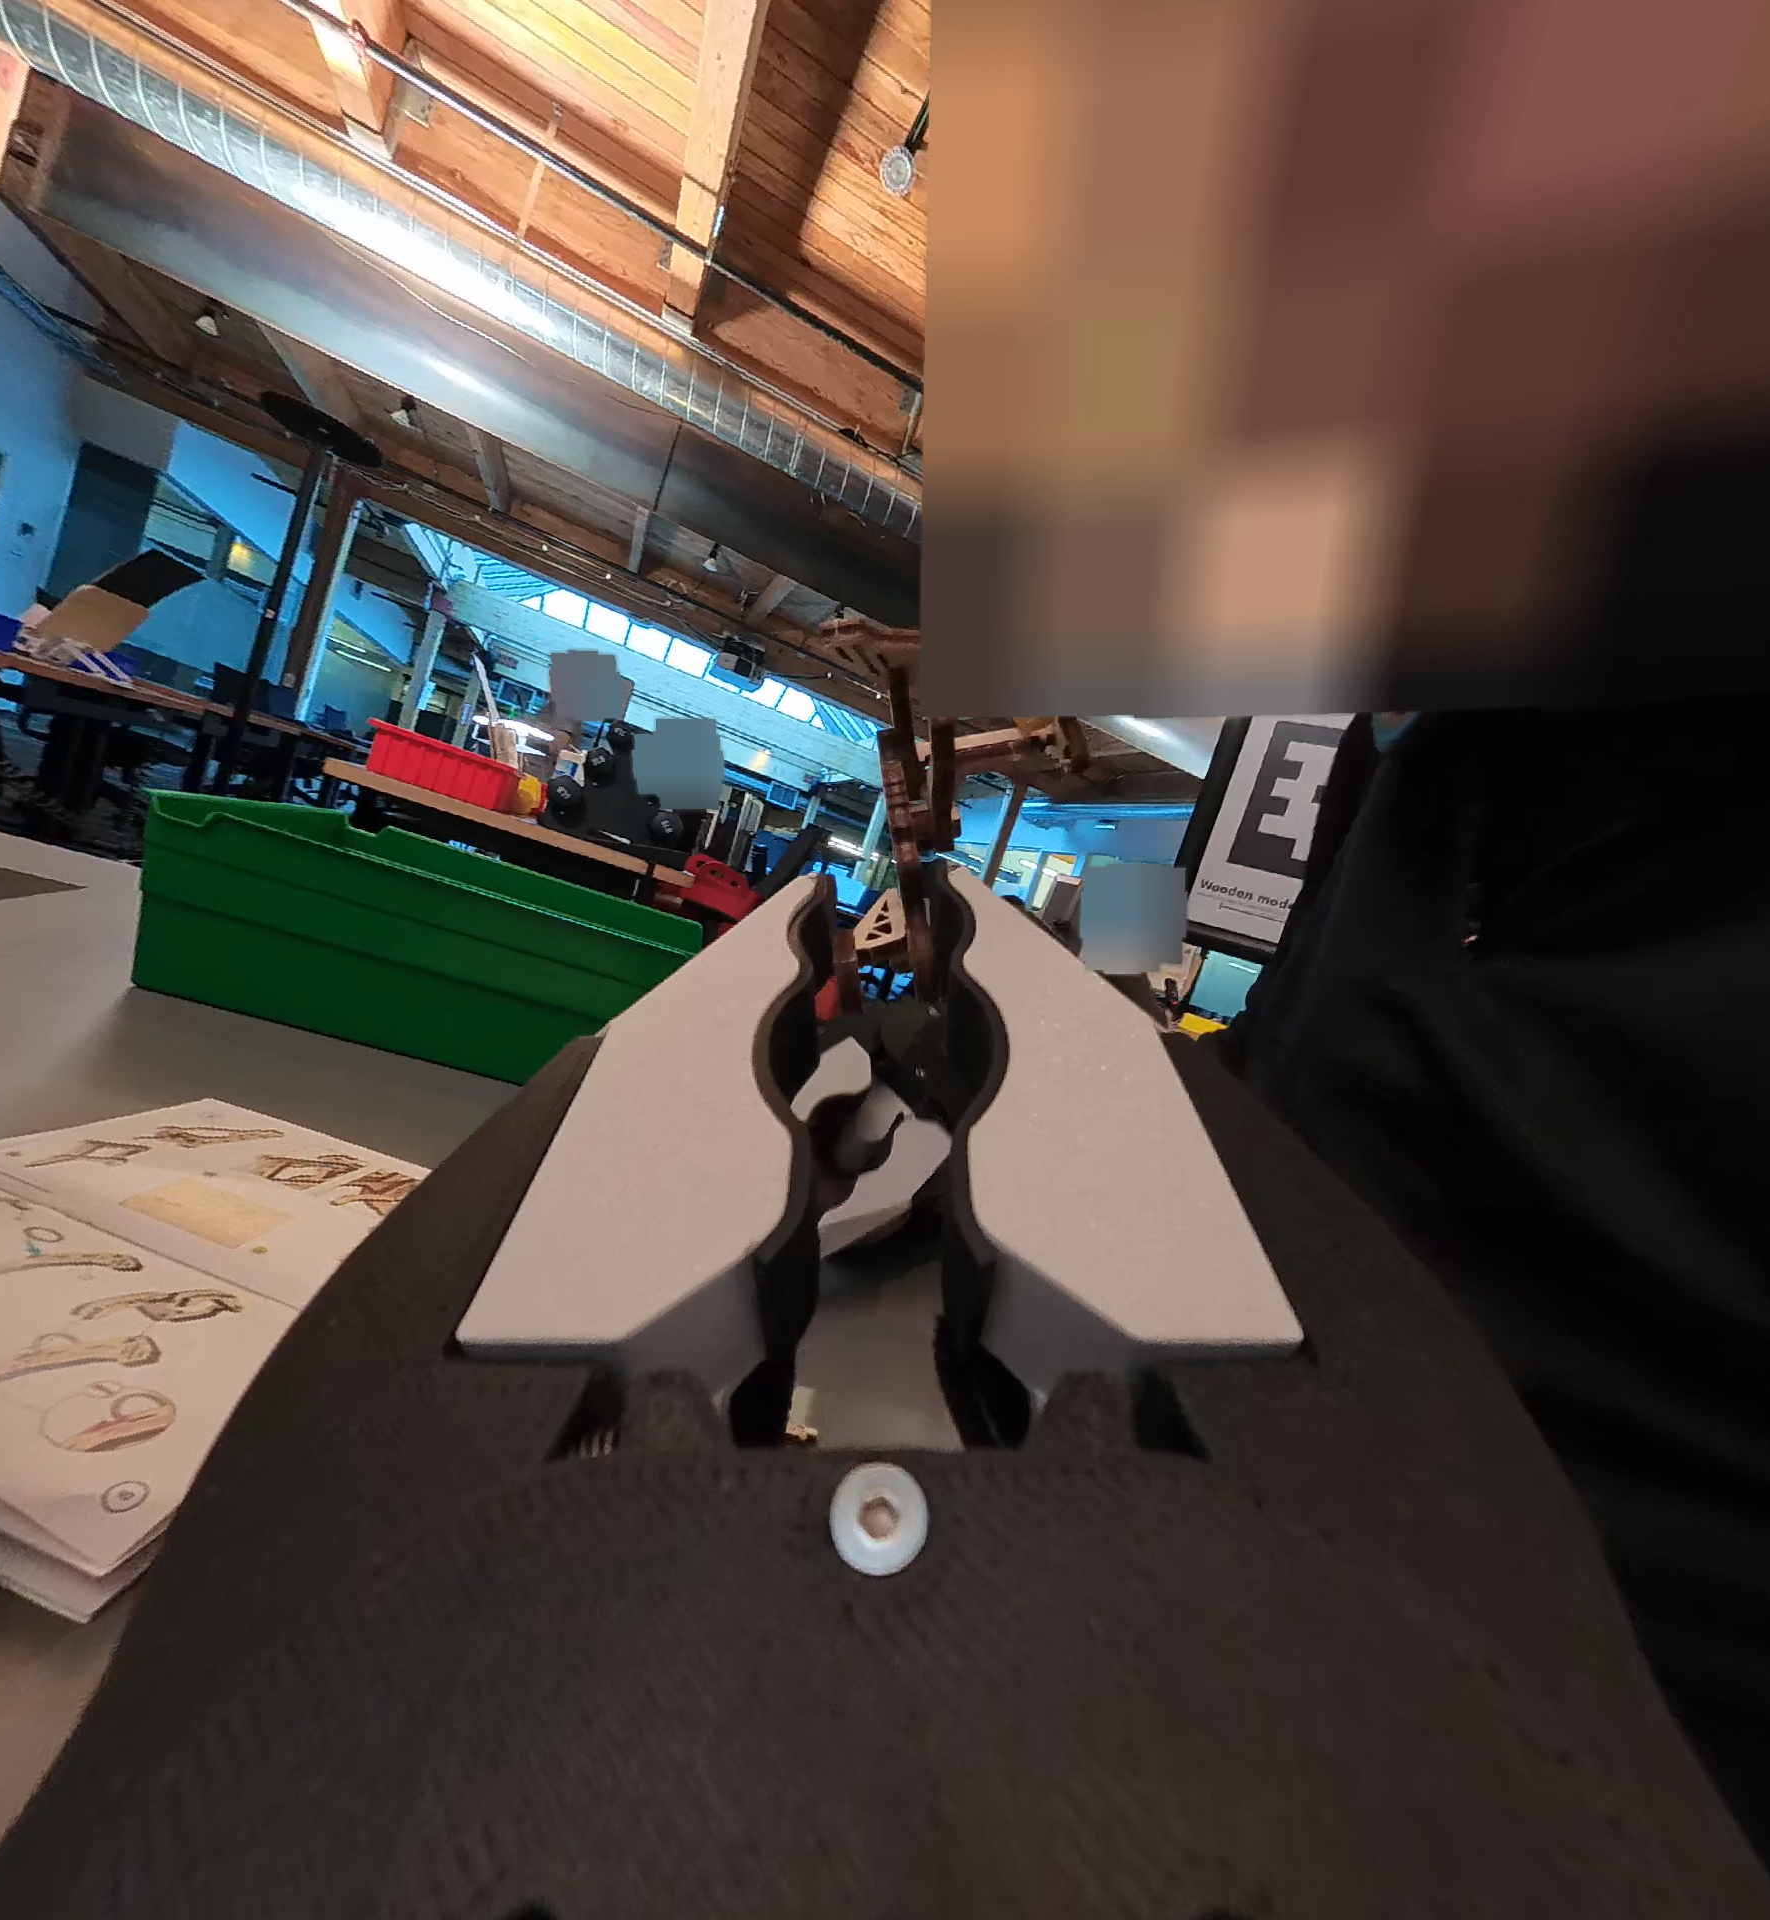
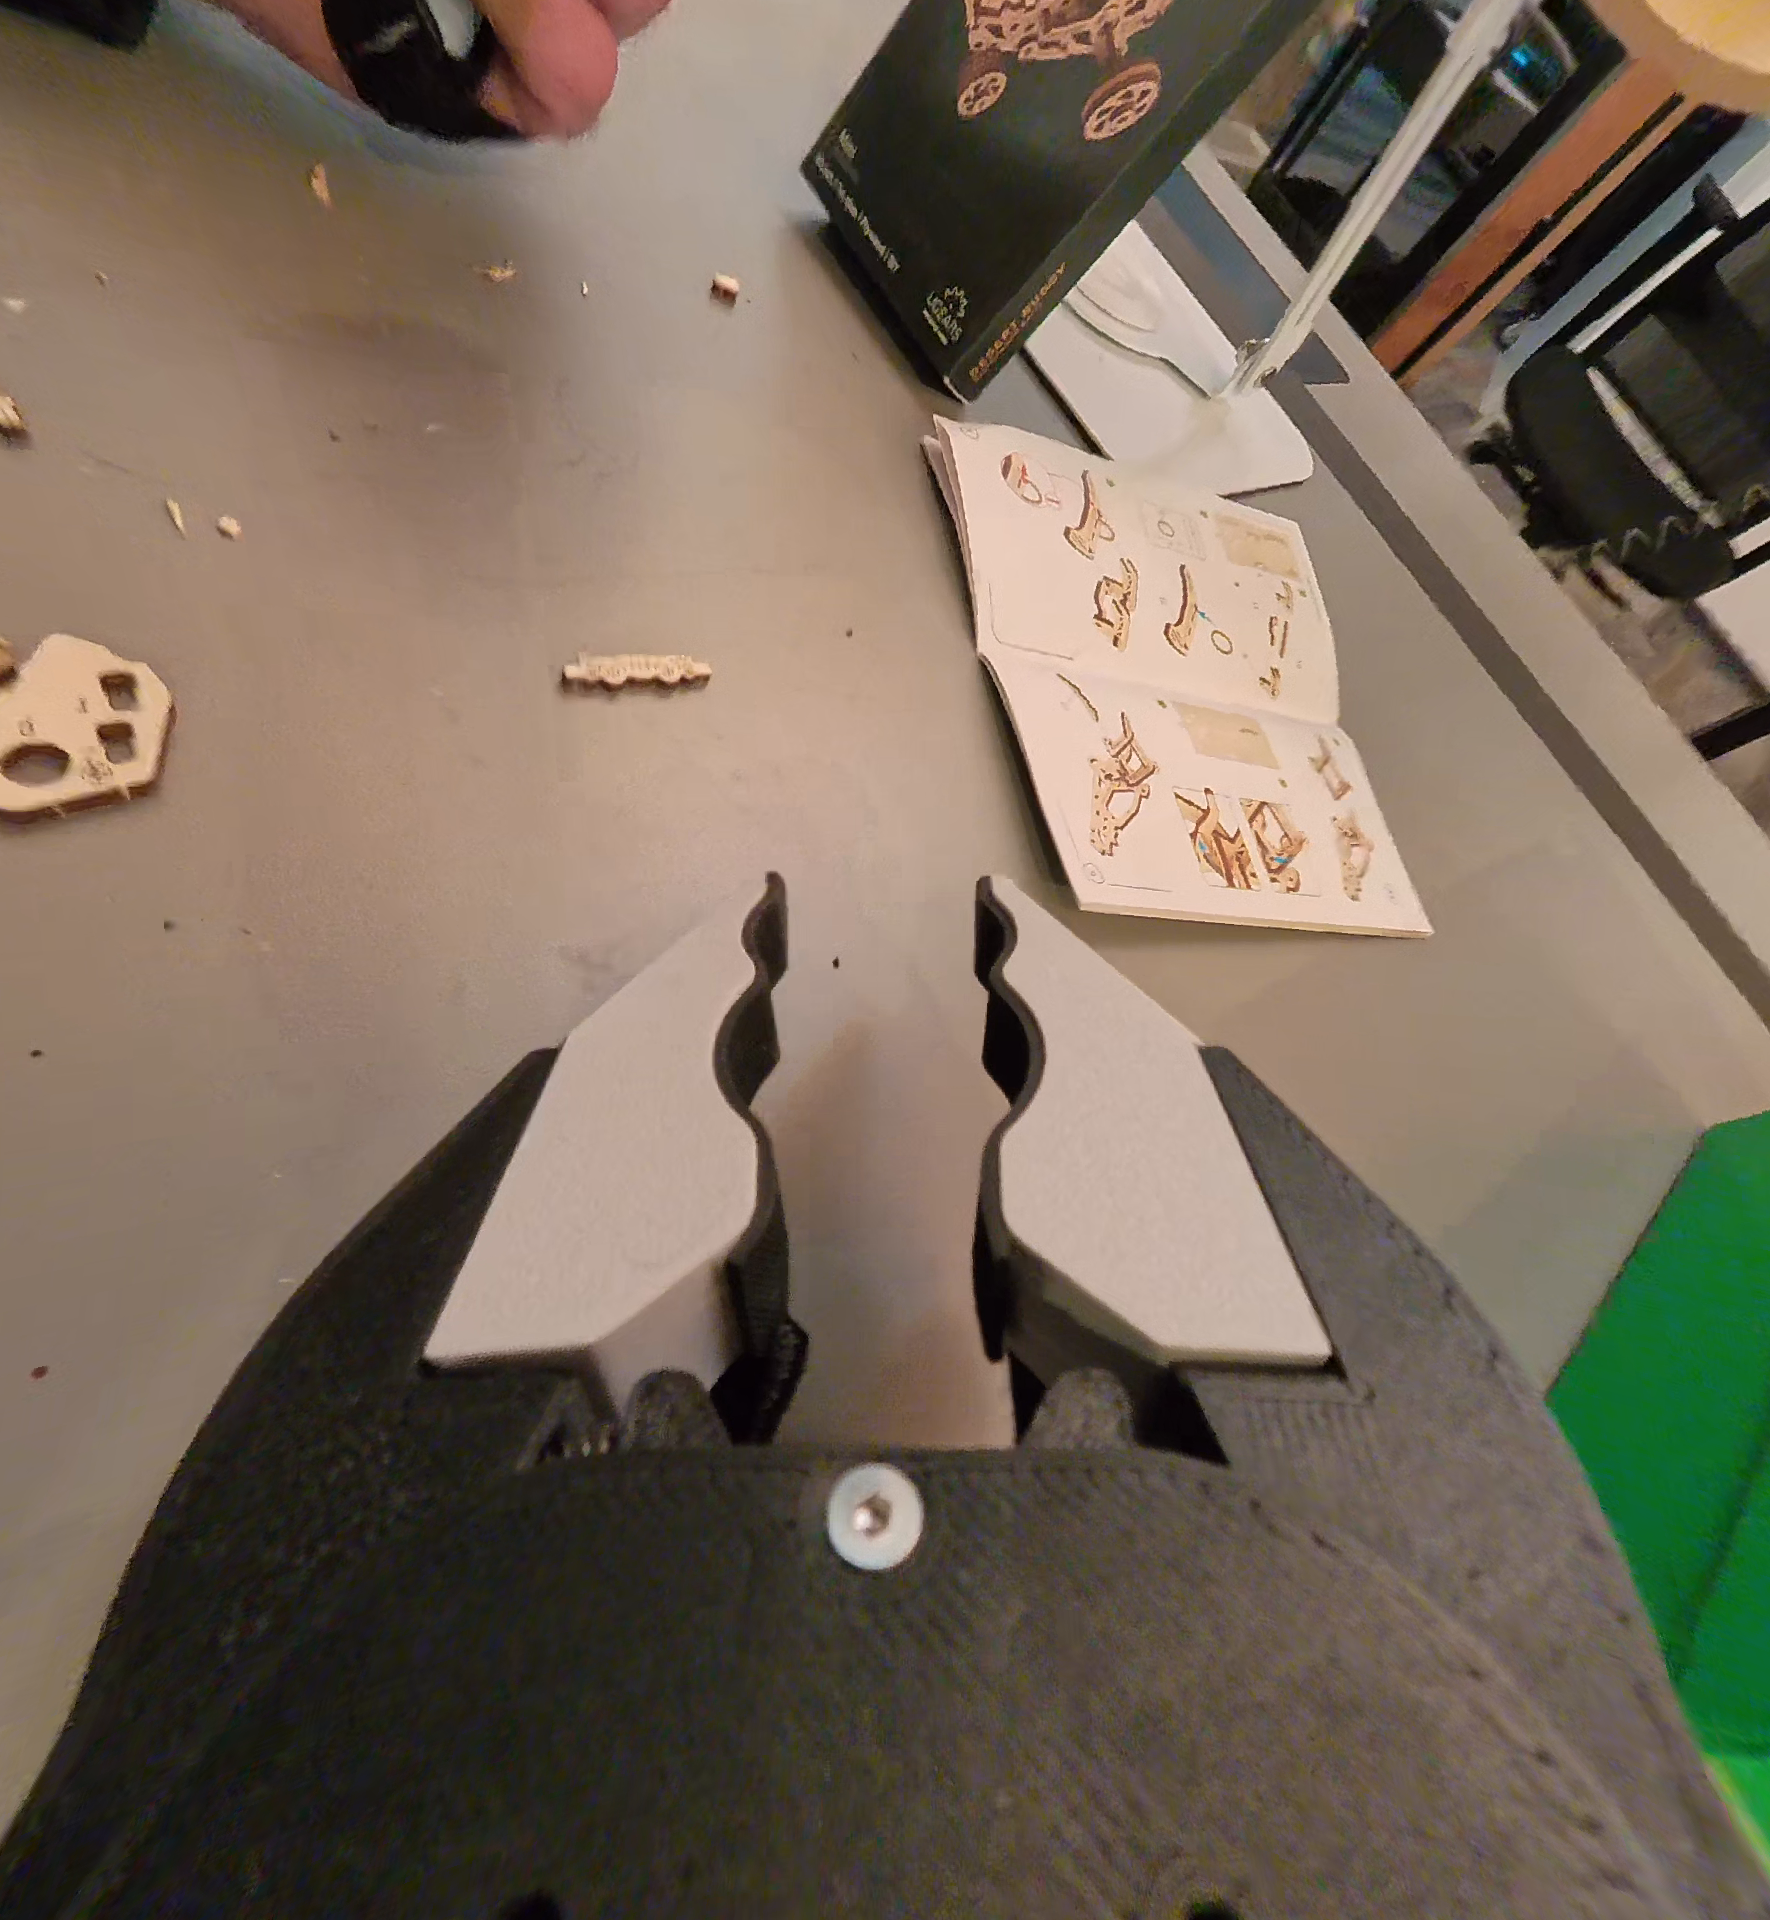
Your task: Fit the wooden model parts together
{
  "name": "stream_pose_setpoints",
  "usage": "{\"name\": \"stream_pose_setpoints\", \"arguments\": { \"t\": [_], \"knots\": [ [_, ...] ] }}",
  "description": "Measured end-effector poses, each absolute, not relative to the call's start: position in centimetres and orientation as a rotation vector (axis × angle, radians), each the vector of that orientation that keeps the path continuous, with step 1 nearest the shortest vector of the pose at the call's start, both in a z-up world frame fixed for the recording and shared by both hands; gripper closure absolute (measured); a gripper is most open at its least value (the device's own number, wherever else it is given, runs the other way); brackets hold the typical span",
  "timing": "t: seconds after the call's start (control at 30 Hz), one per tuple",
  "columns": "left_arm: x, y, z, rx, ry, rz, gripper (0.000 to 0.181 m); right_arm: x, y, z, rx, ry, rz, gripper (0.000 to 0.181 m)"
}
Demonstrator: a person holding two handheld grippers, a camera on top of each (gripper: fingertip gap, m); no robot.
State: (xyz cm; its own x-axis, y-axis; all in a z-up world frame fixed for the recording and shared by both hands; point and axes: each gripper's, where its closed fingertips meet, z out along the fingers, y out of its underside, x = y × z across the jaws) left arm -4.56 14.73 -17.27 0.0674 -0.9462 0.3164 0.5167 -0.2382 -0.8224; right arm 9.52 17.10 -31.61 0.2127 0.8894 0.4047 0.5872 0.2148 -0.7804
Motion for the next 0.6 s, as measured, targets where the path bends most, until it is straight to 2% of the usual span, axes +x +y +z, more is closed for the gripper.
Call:
{"name": "stream_pose_setpoints", "arguments": {
  "t": [0.13,0.2,0.3,0.47,0.6],
  "knots": [
    [-4.3,14.8,-17.6,-1.103,0.585,-1.444,0.166,9.3,17.4,-26.9,-1.477,-1.266,0.737,0.145],
    [-4.2,14.6,-17.6,-1.103,0.593,-1.435,0.166,8.0,16.3,-23.3,-1.438,-1.204,0.925,0.135],
    [-3.5,14.2,-17.5,-1.104,0.633,-1.422,0.165,5.5,14.5,-19.2,-1.365,-1.196,1.118,0.133],
    [-3.0,13.4,-17.2,-1.087,0.673,-1.401,0.166,2.7,13.8,-16.7,-1.367,-1.178,1.263,0.141],
    [-2.9,13.1,-17.0,-1.075,0.686,-1.398,0.165,0.8,13.2,-17.4,-1.4,-1.254,1.265,0.15]
  ]
}}
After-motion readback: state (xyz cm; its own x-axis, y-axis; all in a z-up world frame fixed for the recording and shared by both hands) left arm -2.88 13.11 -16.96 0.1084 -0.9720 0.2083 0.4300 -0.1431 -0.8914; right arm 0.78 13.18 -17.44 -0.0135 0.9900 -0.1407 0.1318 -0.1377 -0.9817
